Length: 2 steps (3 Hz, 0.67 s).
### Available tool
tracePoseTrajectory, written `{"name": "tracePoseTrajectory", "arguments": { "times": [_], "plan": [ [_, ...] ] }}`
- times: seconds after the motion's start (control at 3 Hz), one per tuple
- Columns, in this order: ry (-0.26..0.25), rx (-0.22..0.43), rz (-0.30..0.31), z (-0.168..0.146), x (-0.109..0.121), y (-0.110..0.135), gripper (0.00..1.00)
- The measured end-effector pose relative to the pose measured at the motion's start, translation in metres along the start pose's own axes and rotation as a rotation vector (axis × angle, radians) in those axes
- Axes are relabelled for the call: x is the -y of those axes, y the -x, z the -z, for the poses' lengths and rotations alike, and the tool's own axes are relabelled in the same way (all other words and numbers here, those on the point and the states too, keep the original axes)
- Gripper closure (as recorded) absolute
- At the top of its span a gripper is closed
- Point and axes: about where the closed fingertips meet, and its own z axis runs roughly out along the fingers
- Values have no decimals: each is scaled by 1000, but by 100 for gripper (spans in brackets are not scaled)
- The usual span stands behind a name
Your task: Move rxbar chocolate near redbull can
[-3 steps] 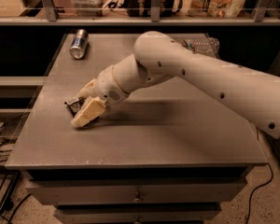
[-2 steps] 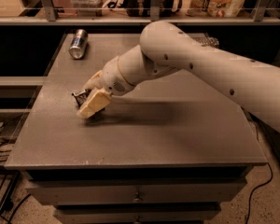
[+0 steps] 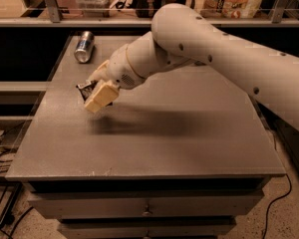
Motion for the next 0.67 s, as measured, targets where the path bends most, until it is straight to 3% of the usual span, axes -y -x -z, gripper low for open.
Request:
{"name": "tracePoseTrajectory", "arguments": {
  "times": [0.33, 0.67],
  "plan": [
    [-11, -3, -26, -1, 2, -5, 100],
    [-87, 26, -77, 8, 20, -17, 100]
  ]
}}
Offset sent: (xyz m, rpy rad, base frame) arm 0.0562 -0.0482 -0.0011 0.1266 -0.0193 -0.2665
